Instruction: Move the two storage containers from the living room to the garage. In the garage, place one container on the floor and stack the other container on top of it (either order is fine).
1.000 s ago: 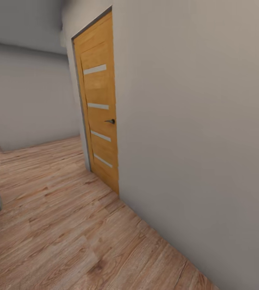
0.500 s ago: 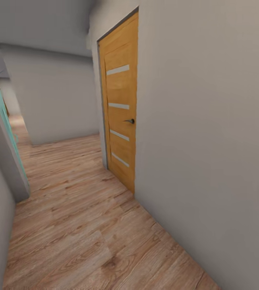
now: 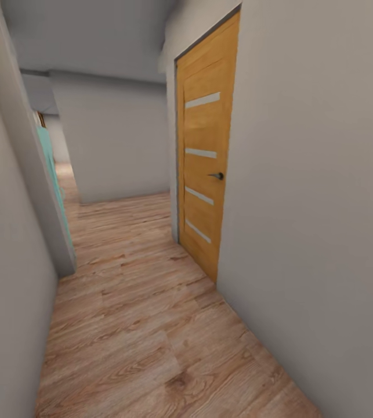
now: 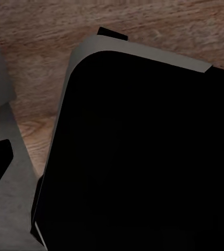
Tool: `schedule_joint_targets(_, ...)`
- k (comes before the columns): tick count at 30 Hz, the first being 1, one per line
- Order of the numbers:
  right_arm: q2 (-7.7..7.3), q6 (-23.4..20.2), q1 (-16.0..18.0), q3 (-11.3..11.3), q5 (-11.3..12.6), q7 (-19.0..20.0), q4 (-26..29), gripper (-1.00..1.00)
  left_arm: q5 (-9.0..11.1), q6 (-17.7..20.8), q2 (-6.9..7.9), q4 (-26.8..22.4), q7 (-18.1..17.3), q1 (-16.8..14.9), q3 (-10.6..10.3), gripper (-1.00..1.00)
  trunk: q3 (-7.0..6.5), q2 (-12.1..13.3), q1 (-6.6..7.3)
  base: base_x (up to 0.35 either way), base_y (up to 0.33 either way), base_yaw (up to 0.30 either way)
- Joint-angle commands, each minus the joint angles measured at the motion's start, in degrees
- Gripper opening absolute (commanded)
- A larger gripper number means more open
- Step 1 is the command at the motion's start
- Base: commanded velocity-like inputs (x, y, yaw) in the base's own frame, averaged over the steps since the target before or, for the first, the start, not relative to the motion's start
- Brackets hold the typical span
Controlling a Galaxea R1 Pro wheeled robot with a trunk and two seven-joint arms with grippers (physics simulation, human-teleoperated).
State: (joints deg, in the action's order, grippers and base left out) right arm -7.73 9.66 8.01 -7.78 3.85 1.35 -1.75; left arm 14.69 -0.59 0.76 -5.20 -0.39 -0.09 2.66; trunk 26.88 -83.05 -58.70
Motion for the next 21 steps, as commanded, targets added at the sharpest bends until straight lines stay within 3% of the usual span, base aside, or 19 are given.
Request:
schedule_joint_targets(1, -0.02, 0.35, 0.08, -0.42, 0.42, 0.14, -0.19, 1.0, 0.18, -0.05, -0.02, -0.01, -0.04, -0.01, 0.24, 1.0, 0.05, -0.03, -0.03, 0.285, 0.0, 0.3)
schedule_joint_targets(21, 0.07, 1.08, 0.08, -0.39, 0.62, 0.14, -0.18, 1.0, 0.34, 0.06, -0.06, 0.27, 0.33, 0.0, 0.24, 1.0, 0.05, -0.03, -0.03, 0.318, 0.0, 0.3)
